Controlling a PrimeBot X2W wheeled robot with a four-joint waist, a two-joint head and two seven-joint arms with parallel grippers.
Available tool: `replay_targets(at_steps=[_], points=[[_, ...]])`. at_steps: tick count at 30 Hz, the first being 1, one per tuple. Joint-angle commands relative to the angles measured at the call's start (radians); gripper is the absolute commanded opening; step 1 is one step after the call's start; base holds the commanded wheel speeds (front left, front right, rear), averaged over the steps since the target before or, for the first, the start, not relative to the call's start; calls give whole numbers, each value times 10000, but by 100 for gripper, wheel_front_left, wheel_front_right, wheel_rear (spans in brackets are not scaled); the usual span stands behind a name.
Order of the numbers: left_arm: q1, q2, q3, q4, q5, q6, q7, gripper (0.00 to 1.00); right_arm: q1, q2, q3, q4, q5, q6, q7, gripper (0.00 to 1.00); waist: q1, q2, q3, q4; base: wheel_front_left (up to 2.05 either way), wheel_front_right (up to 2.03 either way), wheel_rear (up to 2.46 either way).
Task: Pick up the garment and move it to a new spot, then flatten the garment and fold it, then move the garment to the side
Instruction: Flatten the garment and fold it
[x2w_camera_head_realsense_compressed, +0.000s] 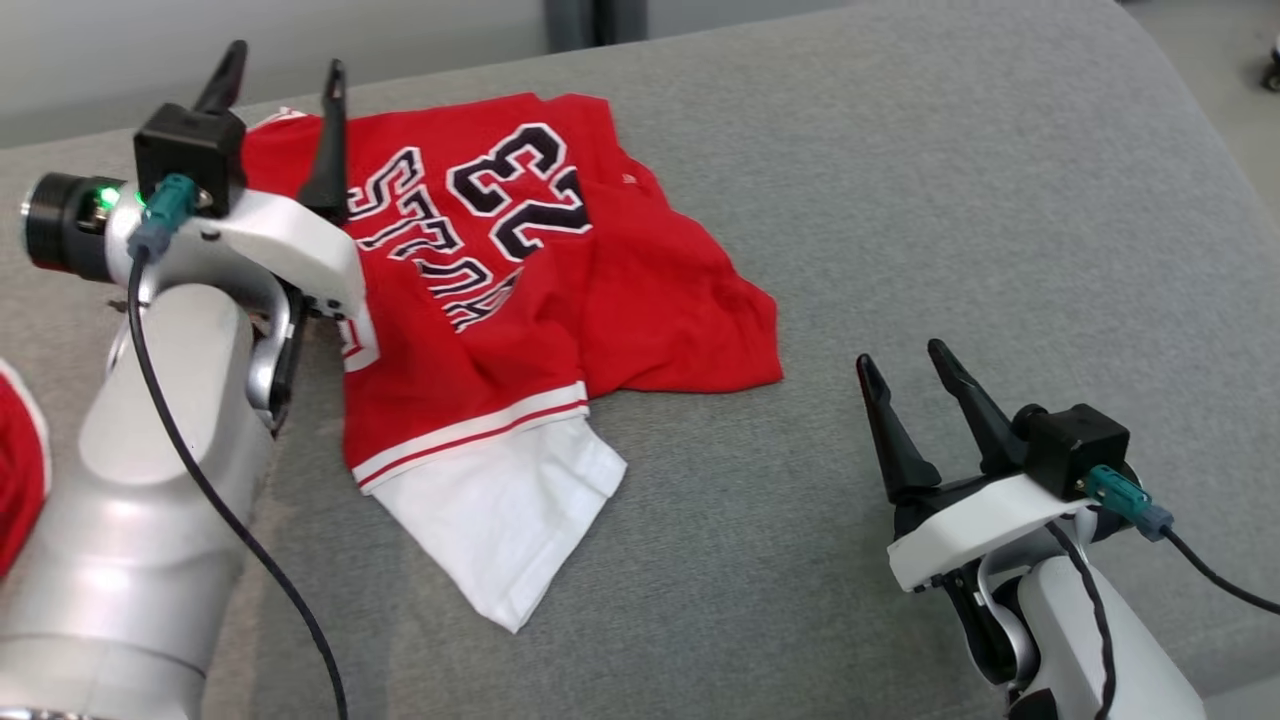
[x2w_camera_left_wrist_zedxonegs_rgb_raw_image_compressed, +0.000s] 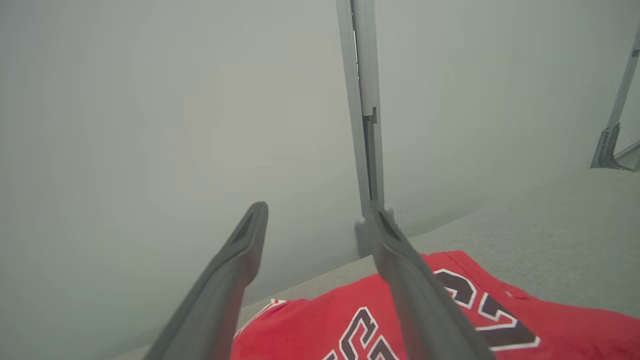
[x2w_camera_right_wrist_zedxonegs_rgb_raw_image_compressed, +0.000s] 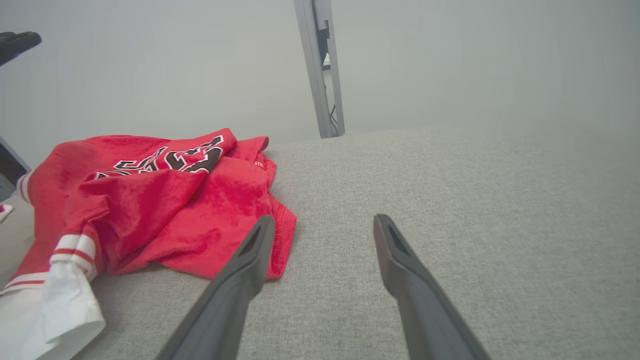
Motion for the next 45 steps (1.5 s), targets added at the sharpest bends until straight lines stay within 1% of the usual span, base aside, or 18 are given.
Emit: replay_targets(at_steps=[1, 3, 4, 7, 9, 10, 13, 16, 18, 24, 30, 40, 41, 42, 43, 44, 45], points=[[487, -26, 152, -637, -109, 29, -50, 100, -23, -103, -111, 27, -4, -3, -84, 100, 0, 0, -283, 524, 0, 0, 0], [1179, -118, 291, -1418, -167, 22, -44, 100, -2, -198, -159, 69, -31, -3, 4, 100, 0, 0, -391, 904, 0, 0, 0], [1179, -118, 291, -1418, -167, 22, -44, 100, -2, -198, -159, 69, -31, -3, 4, 100, 0, 0, -391, 904, 0, 0, 0], [2158, -314, 435, -2541, -167, 115, -47, 100, -24, -383, -259, 119, 15, -3, 178, 100, 0, 0, -513, 1531, 0, 0, 0], [2944, -479, 464, -3090, -97, 259, -46, 100, -69, -550, -366, 187, 80, -3, 310, 100, 0, 0, -578, 1967, 0, 0, 0], [3310, -665, 498, -3351, -183, 337, -50, 100, -95, -640, -448, 224, 119, -3, 356, 100, 0, 0, -594, 2182, 0, 0, 0], [4248, -974, 444, -4007, -68, 450, -49, 100, -241, -933, -563, 438, 121, -3, 556, 100, 0, 0, -596, 2764, 0, 0, 0], [5022, -1281, 378, -4360, -62, 500, -50, 100, -406, -1185, -536, 711, 345, -3, 829, 100, 0, 0, -575, 3289, 0, 0, 0], [5366, -1373, 332, -4430, 67, 587, -50, 100, -579, -1499, -508, 935, 469, -6, 1004, 100, 0, 0, -546, 3561, 0, 0, 0], [6006, -1611, 278, -4493, 158, 424, -51, 100, -1009, -2047, -423, 1782, 907, -5, 1481, 100, 0, 0, -507, 4258, 0, 0, 0], [6125, -1698, 364, -4481, 202, 338, -51, 100, -1194, -2183, -502, 2329, 1040, -5, 1529, 100, 0, 0, -478, 4466, 0, 0, 0], [6009, -1736, 387, -4347, 314, 237, -52, 100, -1444, -1979, -487, 2955, 987, -5, 1428, 100, 0, 0, -387, 4339, 0, 0, 0], [5978, -1735, 381, -4335, 324, 232, -52, 100, -1480, -1956, -449, 3002, 1019, -5, 1436, 98, 0, 0, -381, 4329, 0, 0, 0], [5952, -1735, 380, -4323, 334, 236, -52, 100, -1521, -1947, -413, 3041, 1034, -5, 1433, 49, 0, 0, -369, 4315, 0, 0, 0], [5930, -1737, 377, -4309, 334, 224, -52, 100, -1547, -1954, -381, 3070, 1064, -5, 1408, 16, 0, 0, -356, 4306, 0, 0, 0], [5914, -1739, 375, -4297, 332, 214, -52, 100, -1562, -1959, -334, 3098, 1088, -5, 1374, 0, 0, 0, -346, 4295, 0, 0, 0], [5897, -1740, 370, -4288, 335, 205, -52, 100, -1579, -1956, -286, 3121, 1123, -5, 1334, 0, 0, 0, -339, 4284, 0, 0, 0]])
